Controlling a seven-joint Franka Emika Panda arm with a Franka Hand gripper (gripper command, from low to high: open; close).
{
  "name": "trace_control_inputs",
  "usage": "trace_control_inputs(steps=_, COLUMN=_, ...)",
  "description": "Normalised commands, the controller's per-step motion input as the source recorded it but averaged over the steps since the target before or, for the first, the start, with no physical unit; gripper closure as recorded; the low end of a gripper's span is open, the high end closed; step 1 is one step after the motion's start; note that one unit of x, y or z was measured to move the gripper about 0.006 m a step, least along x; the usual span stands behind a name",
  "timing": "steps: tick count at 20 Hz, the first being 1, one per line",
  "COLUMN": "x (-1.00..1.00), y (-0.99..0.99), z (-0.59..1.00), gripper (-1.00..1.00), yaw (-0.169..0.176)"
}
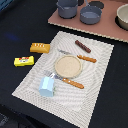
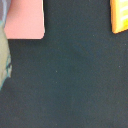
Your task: Interact with the objects in diverse but meaningful ways.
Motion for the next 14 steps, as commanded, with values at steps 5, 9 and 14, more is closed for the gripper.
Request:
trace_control_inputs(steps=5, x=0.22, y=-0.10, z=-0.02, gripper=-1.00, yaw=0.016)
trace_control_inputs(steps=9, x=0.48, y=-0.45, z=-0.12, gripper=-1.00, yaw=0.039)
trace_control_inputs(steps=14, x=0.28, y=-0.78, z=-0.26, gripper=-1.00, yaw=0.013)
